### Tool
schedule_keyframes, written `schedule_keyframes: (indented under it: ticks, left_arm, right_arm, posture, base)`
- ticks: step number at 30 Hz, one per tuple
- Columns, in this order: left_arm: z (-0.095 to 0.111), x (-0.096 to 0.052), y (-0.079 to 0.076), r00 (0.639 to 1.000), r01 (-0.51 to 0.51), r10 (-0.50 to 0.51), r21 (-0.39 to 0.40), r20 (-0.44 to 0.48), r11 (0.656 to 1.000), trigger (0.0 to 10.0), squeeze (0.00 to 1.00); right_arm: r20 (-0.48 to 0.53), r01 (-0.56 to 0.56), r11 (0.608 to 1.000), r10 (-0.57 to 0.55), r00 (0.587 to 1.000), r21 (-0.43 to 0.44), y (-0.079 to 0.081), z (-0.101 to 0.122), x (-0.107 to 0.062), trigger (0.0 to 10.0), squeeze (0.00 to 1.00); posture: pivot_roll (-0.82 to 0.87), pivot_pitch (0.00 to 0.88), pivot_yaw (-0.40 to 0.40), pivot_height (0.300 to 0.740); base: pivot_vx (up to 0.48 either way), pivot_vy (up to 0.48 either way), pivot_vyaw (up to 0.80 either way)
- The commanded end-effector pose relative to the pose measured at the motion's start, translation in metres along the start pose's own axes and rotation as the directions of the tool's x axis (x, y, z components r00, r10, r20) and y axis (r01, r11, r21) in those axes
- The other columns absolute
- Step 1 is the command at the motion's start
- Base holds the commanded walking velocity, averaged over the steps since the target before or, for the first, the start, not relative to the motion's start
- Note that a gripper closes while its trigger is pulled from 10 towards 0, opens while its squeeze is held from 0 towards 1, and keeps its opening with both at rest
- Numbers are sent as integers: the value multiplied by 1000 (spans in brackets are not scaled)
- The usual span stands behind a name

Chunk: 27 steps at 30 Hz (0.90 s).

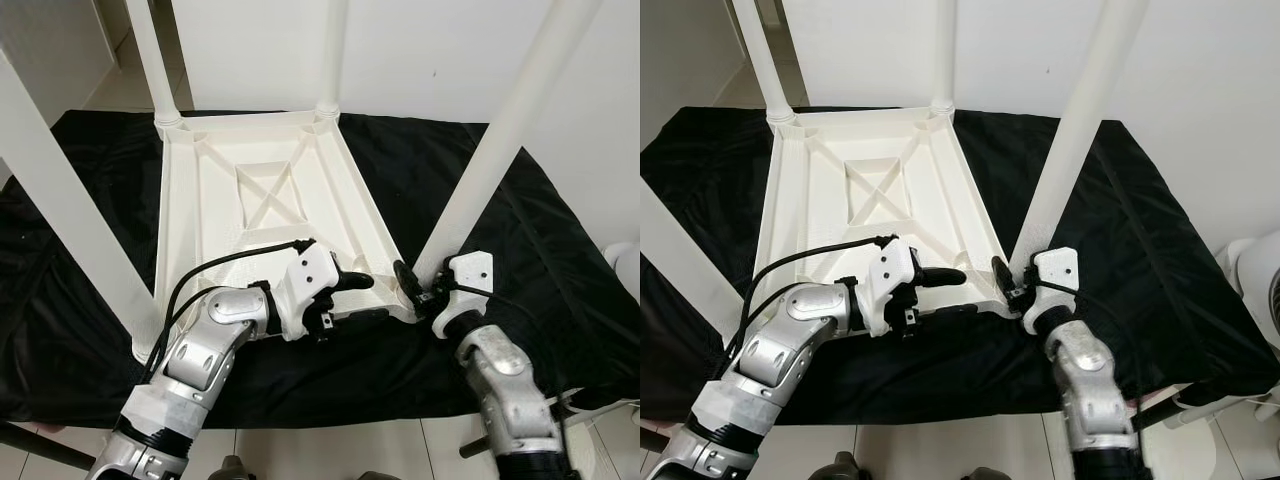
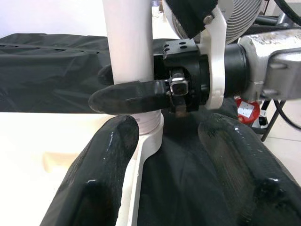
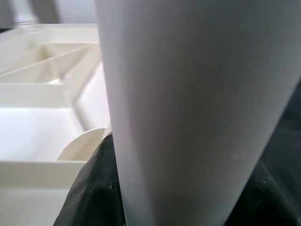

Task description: Building children table

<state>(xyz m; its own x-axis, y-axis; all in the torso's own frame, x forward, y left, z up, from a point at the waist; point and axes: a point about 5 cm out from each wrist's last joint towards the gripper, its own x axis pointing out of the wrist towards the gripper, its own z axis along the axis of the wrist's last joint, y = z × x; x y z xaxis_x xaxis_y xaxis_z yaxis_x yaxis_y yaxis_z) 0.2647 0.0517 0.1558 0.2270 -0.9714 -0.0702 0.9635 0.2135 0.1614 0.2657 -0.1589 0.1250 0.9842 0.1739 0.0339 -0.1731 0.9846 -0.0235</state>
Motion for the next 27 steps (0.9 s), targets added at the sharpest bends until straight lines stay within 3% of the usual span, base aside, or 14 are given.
schedule_keyframes:
  ticks: [1,4,11,17,18,19,20,27]
  left_arm:
    - [-1,1,1,999,-43,43,-4,-4,999,10000,0]
    - [-1,2,2,999,-50,50,-3,-5,999,10000,0]
    - [-3,1,4,997,-72,72,-15,-6,997,10000,0]
    - [-3,0,7,997,-78,78,-15,-6,997,10000,0]
    - [-3,0,8,997,-76,76,-11,-8,997,10000,0]
    - [-3,0,8,997,-75,75,-9,-9,997,10000,0]
    - [-3,0,9,997,-75,75,-6,-10,997,10000,0]
    - [-2,0,10,997,-83,83,-5,-9,997,10000,0]
  right_arm:
    - [-33,55,998,-55,998,2,-2,-4,-1,10000,0]
    - [-32,168,985,-167,985,29,12,-2,-2,10000,0]
    - [-60,338,940,-335,940,49,22,-2,-1,10000,0]
    - [-50,331,941,-328,943,66,29,3,0,10000,0]
    - [-45,326,943,-324,945,65,27,4,-1,10000,435]
    - [-43,327,943,-325,945,63,26,4,-2,10000,435]
    - [-32,323,944,-321,946,72,24,5,-3,10000,1000]
    - [6,247,965,-248,969,84,13,11,-9,10000,1000]
  posture:
    - [-8,0,-39,740]
    - [-6,0,-42,740]
    - [-6,0,-41,740]
    - [-12,0,-37,740]
    - [-14,0,-37,740]
    - [-14,0,-37,740]
    - [-15,0,-38,740]
    - [-10,0,-45,740]
  base:
    - [0,0,0]
    - [0,0,0]
    - [0,0,0]
    - [0,0,0]
    - [0,0,0]
    - [0,0,0]
    - [0,0,0]
    - [0,0,0]
